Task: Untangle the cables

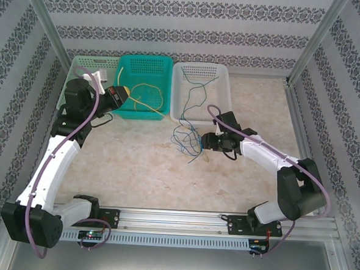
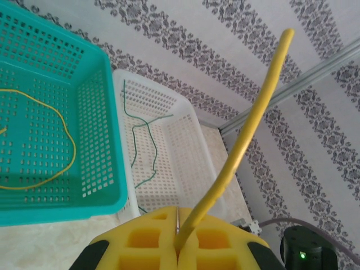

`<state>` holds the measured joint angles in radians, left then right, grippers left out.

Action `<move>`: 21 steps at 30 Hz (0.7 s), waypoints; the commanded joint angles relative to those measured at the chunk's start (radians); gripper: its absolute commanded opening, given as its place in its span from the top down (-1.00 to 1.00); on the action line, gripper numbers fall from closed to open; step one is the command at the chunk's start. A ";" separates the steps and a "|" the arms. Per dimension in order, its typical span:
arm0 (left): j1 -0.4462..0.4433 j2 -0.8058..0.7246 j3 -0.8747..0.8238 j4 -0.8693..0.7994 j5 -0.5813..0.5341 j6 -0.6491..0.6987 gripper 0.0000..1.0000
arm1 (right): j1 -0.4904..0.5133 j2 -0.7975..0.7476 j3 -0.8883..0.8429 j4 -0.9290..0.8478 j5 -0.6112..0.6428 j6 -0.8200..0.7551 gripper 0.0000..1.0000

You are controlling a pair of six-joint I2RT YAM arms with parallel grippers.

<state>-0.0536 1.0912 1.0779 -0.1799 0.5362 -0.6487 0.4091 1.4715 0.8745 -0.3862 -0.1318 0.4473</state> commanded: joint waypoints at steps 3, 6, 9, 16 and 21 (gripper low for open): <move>0.054 -0.023 0.021 0.122 -0.016 -0.037 1.00 | -0.036 0.000 -0.047 -0.141 0.074 -0.038 -0.19; 0.054 -0.010 -0.051 0.216 0.023 -0.112 1.00 | -0.018 -0.003 -0.037 -0.125 0.041 -0.058 -0.26; 0.054 -0.010 -0.083 0.224 0.027 -0.127 1.00 | 0.003 -0.020 -0.024 -0.118 0.040 -0.069 -0.28; 0.054 -0.051 -0.028 0.128 0.001 -0.055 1.00 | 0.007 -0.019 -0.001 -0.142 0.054 -0.055 -0.27; 0.054 -0.043 0.029 0.113 0.000 -0.035 1.00 | 0.022 -0.027 0.010 -0.128 0.059 -0.043 -0.28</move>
<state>-0.0109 1.0603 1.0470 -0.0639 0.5407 -0.7155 0.4171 1.4681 0.8528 -0.5053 -0.0937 0.3962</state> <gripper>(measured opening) 0.044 0.640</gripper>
